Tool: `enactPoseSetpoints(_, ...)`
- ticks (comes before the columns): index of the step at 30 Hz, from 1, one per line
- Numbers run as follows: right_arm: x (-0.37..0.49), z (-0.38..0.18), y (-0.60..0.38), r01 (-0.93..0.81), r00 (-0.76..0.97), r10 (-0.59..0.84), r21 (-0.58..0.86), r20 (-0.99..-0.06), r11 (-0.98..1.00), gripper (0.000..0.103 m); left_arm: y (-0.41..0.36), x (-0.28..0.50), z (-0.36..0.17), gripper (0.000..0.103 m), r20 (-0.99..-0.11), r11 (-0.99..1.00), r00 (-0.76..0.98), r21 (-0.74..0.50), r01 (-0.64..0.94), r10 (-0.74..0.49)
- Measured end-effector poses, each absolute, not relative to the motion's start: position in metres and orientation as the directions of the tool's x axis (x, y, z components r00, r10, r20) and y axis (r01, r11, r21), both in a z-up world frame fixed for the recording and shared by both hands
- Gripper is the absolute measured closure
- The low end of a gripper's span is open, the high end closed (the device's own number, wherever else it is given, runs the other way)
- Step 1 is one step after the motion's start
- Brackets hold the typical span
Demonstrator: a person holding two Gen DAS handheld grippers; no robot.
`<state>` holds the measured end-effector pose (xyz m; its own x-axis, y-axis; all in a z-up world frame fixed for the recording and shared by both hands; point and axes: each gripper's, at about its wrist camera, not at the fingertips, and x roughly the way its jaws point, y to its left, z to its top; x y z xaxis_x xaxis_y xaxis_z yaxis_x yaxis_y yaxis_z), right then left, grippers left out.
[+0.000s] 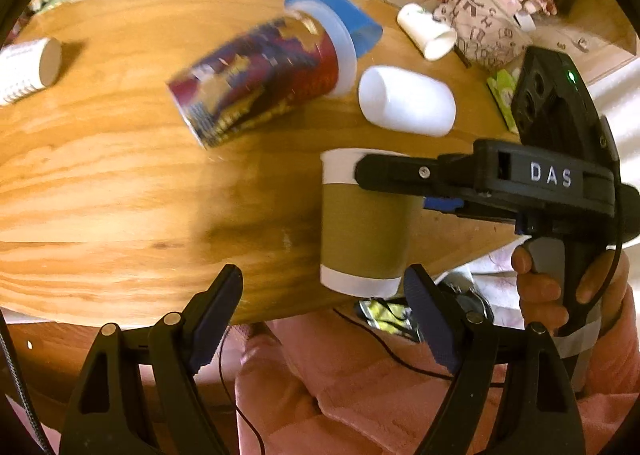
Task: Flip cup upright
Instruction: 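Lower the upright cup onto the desk with the right tool and open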
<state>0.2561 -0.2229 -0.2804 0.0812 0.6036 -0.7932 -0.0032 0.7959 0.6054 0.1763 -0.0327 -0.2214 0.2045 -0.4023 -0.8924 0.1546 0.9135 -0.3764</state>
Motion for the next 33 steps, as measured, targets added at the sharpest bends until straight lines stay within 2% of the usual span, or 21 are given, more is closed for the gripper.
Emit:
enactPoseSetpoints(8,0.238,-0.256,-0.22,-0.111,0.252,0.529,0.519,-0.811,0.848,0.04,-0.016,0.162,-0.204,0.018,-0.867,0.928,0.33,-0.349,0.132,-0.373)
enactPoseSetpoints(13,0.224,-0.239,-0.217,-0.187,0.405,0.46,0.42,-0.79,0.888,0.04,-0.009,0.152,-0.191,0.018,-0.838,0.926,0.396,-0.358,0.12,-0.375)
enactPoseSetpoints(23,0.196,-0.231,-0.2,-0.299,0.699,0.349,0.189,-0.624,0.935,0.04,0.023,0.125,-0.177,0.018,-0.809,0.944,0.498,-0.323,0.064,-0.311)
enactPoseSetpoints(29,0.184,-0.235,-0.186,-0.327,0.78,0.325,0.093,-0.534,0.94,0.04,0.051,0.108,-0.176,0.018,-0.8,0.948,0.541,-0.318,-0.015,-0.26)
enactPoseSetpoints(33,0.184,-0.24,-0.175,-0.315,0.799,0.316,0.091,-0.512,0.945,0.04,0.066,0.101,-0.177,0.018,-0.792,0.942,0.562,-0.329,-0.063,-0.24)
